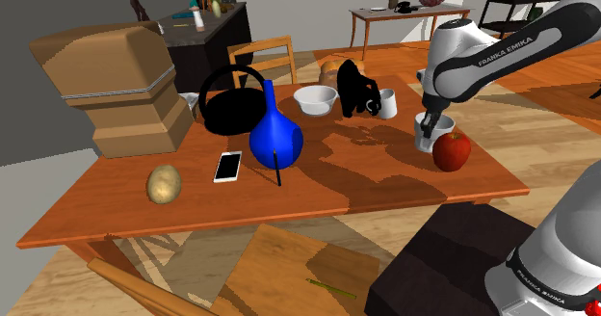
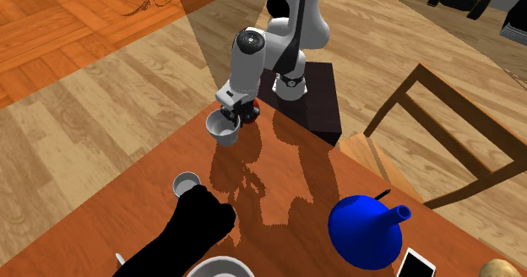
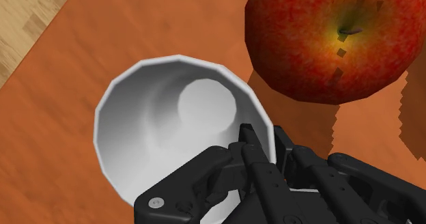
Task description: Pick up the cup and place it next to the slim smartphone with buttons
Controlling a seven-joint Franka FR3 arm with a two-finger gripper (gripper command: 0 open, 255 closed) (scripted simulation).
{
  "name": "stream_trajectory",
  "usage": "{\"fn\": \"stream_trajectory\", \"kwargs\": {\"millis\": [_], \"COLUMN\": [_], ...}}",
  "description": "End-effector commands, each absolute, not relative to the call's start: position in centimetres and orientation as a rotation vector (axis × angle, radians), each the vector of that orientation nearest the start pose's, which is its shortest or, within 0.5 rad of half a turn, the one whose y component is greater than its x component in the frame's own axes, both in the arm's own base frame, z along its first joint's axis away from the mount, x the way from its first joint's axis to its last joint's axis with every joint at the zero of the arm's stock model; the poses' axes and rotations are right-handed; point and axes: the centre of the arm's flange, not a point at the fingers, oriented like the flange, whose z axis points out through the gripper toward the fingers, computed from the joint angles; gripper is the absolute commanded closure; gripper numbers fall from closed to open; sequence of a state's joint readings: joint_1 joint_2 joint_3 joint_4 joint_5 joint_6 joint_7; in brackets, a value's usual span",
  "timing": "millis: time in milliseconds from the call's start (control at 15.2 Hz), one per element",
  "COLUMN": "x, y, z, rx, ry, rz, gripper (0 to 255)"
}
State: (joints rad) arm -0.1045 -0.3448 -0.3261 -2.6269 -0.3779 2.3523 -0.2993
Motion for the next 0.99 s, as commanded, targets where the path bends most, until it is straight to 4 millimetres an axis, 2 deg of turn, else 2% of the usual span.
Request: {"fn": "stream_trajectory", "kwargs": {"millis": [0, 924], "x": [37.4, 37.4], "y": [-17.3, -17.3], "z": [36.2, 43.6], "rx": [-3.313, -3.313], "ry": [-0.237, -0.237], "rz": [-0.006, -0.006], "gripper": [255, 255]}}
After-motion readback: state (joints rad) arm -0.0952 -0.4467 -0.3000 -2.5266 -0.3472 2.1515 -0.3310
